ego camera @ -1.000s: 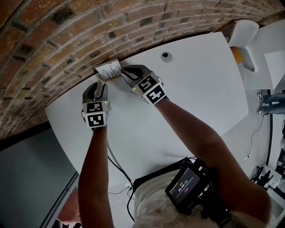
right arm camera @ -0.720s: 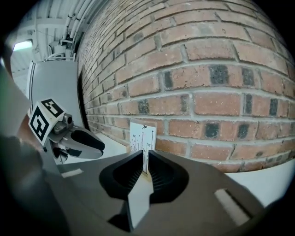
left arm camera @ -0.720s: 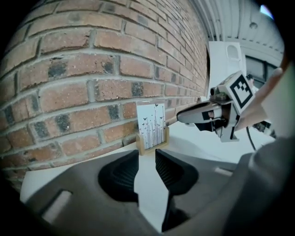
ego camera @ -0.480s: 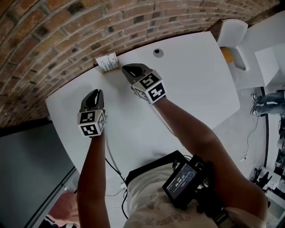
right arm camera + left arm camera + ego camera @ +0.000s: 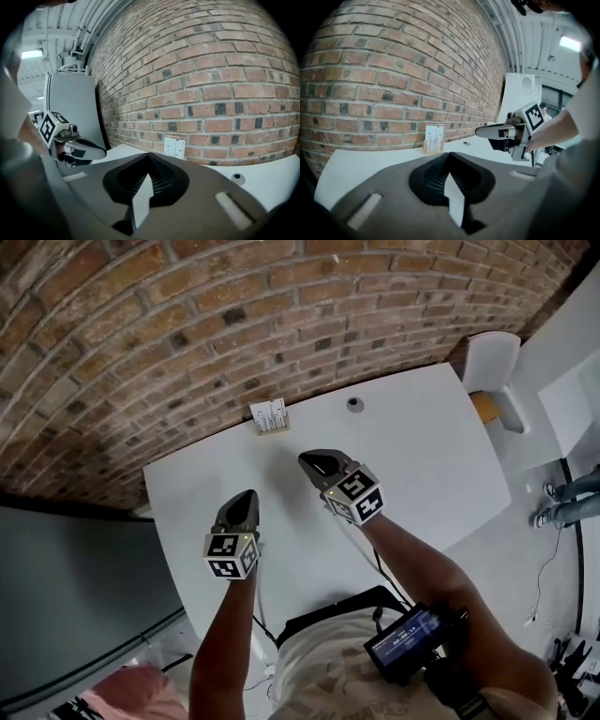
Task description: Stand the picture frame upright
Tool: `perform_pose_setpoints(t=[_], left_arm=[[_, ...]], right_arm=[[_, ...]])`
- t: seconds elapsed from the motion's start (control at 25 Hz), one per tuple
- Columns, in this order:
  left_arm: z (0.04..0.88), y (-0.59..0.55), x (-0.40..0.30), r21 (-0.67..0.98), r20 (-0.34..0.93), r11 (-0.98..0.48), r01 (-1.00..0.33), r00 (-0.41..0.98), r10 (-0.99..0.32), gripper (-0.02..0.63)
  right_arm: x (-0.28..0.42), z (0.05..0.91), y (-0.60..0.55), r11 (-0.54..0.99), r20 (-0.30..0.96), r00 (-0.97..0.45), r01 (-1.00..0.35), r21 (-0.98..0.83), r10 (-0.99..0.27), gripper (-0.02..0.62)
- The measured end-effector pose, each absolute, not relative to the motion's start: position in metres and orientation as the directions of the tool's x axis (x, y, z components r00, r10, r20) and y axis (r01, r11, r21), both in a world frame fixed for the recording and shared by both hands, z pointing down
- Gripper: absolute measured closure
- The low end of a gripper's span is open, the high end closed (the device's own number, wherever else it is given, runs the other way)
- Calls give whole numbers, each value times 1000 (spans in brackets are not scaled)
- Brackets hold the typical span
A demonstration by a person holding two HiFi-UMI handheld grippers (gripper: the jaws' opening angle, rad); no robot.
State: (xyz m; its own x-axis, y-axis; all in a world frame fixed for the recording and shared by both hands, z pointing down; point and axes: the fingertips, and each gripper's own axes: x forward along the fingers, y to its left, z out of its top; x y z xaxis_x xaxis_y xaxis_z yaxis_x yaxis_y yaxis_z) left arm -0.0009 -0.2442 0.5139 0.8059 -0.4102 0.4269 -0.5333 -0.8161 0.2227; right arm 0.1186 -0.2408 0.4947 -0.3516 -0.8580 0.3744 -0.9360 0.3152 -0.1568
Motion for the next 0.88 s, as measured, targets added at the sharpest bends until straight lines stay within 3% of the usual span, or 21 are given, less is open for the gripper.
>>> perform_pose_setpoints(t=[0.64, 0.76, 0.88], left_arm=[[460, -164, -34, 222, 364, -845, -486, 845, -391, 604], [511, -177, -8, 255, 356, -838, -483, 852, -383, 604], [618, -219, 78, 310, 320, -842, -441, 883, -344, 604]], right_arm=[[98, 444, -146, 339, 335, -371, -928, -153, -866, 588], [131, 491, -153, 314, 343, -351, -936, -160, -871, 588], [222, 590, -184, 248, 379, -283, -959, -139, -881, 588]])
